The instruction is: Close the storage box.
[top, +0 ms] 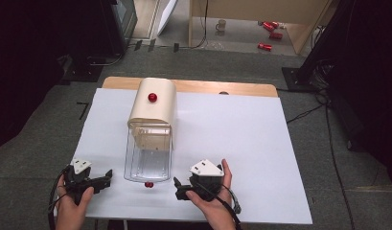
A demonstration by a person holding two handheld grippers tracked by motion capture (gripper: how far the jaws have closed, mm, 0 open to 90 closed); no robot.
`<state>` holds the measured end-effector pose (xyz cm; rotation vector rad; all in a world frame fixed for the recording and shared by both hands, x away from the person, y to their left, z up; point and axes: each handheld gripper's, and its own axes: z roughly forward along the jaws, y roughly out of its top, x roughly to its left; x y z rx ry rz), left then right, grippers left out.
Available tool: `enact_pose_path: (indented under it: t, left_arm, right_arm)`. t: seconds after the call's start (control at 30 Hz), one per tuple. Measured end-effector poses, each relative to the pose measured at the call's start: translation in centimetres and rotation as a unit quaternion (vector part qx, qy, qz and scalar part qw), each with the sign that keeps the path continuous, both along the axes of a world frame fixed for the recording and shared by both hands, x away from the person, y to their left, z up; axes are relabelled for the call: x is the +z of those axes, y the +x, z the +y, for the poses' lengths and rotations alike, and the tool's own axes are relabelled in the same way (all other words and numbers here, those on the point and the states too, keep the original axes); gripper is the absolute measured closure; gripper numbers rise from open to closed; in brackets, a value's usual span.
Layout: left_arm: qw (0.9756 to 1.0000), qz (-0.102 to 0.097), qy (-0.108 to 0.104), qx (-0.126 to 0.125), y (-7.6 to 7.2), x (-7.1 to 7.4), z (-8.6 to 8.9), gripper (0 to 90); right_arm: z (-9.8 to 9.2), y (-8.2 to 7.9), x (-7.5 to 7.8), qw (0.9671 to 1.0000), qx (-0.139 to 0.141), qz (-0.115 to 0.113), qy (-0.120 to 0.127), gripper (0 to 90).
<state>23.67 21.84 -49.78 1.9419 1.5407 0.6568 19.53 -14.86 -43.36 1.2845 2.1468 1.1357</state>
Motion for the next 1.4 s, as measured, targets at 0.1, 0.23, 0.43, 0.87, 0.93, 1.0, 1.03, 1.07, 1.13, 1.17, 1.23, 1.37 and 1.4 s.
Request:
enact_pose_path:
  t: [0.1,0.23,0.43,0.87,0.93,1.0,1.03,1.07,1.13,1.17,1.23,1.37,1.4]
  left_arm:
    - [1.0,0.0,0.001,0.0,0.0,0.0,0.0,2.3]
    - [1.0,0.0,0.0,0.0,0.0,0.0,0.0,2.3]
    - [1.0,0.0,0.0,0.0,0.0,0.0,0.0,2.3]
    - [1.0,0.0,0.0,0.0,0.0,0.0,0.0,2.3]
    - [1.0,0.0,0.0,0.0,0.0,0.0,0.0,2.3]
    - [1.0,0.0,0.0,0.0,0.0,0.0,0.0,2.3]
    - [1.0,0.0,0.0,0.0,0.0,0.0,0.0,2.3]
    - [1.0,0.0,0.0,0.0,0.0,0.0,0.0,2.3]
    - [1.0,0.0,0.0,0.0,0.0,0.0,0.0,2.3]
    - [1.0,0.0,0.0,0.0,0.0,0.0,0.0,2.3]
    - [1.0,0.0,0.0,0.0,0.0,0.0,0.0,2.3]
    - [1.0,0.0,0.0,0.0,0.0,0.0,0.0,2.3]
    - [1.0,0.0,0.0,0.0,0.0,0.0,0.0,2.3]
  right_arm:
    - [1.0,-0.1,0.1,1.0,0.005,-0.001,-0.005,1.3]
    - [1.7,-0.3,0.1,0.9999,0.005,0.009,-0.001,1.4]
    - [3.1,-1.6,-0.4,0.9999,0.008,0.006,-0.006,7.4]
    - [4.4,-3.1,-1.0,0.9996,0.016,-0.002,0.021,31.4]
    - [4.5,-3.1,-1.1,0.9994,0.016,-0.004,0.029,40.9]
    - [4.5,-3.2,-1.1,0.9993,0.019,-0.005,0.031,44.5]
    - [4.6,-3.2,-1.2,0.9992,0.02,-0.007,0.033,48.1]
    - [4.6,-3.2,-1.2,0.999,0.021,-0.008,0.038,53.0]
    - [4.7,-3.1,-1.2,0.9989,0.024,-0.009,0.039,56.9]
    - [4.7,-3.0,-1.3,0.9987,0.028,-0.007,0.042,58.9]
    - [4.8,-3.0,-1.2,0.9983,0.035,-0.004,0.047,61.5]
    - [4.8,-2.9,-0.8,0.9978,0.039,-0.012,0.052,65.2]
    - [4.7,-2.9,-0.6,0.9977,0.039,-0.013,0.054,65.7]
